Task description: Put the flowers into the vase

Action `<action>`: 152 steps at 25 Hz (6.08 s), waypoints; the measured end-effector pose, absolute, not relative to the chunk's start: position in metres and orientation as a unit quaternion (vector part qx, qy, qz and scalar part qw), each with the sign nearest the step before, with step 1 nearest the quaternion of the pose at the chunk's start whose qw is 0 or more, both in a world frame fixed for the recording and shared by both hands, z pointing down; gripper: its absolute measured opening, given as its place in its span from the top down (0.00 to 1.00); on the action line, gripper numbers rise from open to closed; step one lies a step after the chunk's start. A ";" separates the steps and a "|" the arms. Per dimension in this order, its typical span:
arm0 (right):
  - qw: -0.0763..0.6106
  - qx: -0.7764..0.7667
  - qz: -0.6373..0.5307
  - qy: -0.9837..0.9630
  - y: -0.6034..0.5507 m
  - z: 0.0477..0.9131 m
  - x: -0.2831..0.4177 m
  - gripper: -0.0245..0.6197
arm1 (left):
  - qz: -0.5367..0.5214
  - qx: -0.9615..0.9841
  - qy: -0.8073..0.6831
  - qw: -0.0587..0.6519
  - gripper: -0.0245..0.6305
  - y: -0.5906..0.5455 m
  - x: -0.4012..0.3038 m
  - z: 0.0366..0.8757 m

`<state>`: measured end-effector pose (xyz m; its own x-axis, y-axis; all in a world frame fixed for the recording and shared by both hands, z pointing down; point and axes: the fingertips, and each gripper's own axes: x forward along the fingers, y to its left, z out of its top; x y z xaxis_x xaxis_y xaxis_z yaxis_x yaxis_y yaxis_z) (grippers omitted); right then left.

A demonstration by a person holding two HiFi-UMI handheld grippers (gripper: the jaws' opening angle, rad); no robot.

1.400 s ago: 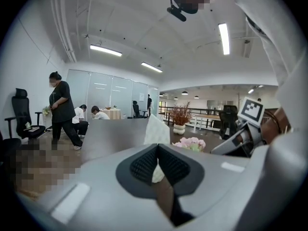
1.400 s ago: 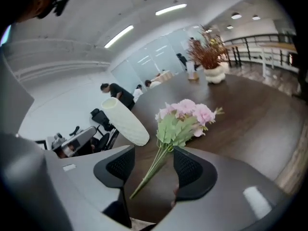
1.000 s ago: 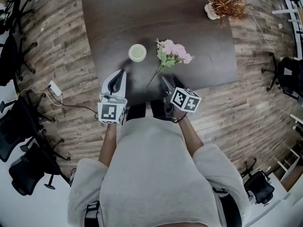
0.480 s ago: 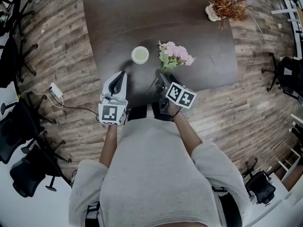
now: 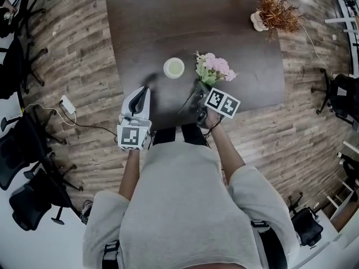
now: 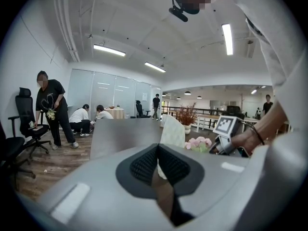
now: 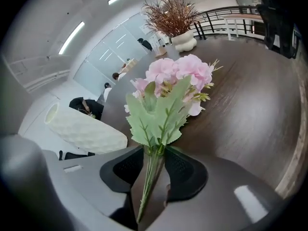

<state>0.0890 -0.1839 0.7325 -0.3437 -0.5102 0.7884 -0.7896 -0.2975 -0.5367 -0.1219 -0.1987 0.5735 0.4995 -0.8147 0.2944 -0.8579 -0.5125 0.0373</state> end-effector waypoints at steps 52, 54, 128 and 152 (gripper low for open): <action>-0.079 0.497 0.083 -0.860 -0.297 0.369 0.040 0.87 | 0.077 0.869 -0.489 0.025 0.95 -0.225 -0.095 0.507; -0.079 0.488 0.076 -0.866 -0.296 0.368 0.030 0.87 | 0.079 0.868 -0.489 0.028 0.95 -0.224 -0.097 0.511; 0.098 0.414 0.226 -0.877 -0.238 0.604 -0.013 0.32 | 0.131 0.906 -0.402 -0.021 0.43 -0.264 -0.017 0.616; 0.122 0.425 0.221 -0.869 -0.228 0.615 -0.005 0.36 | 0.174 0.871 -0.456 0.055 0.95 -0.200 -0.081 0.657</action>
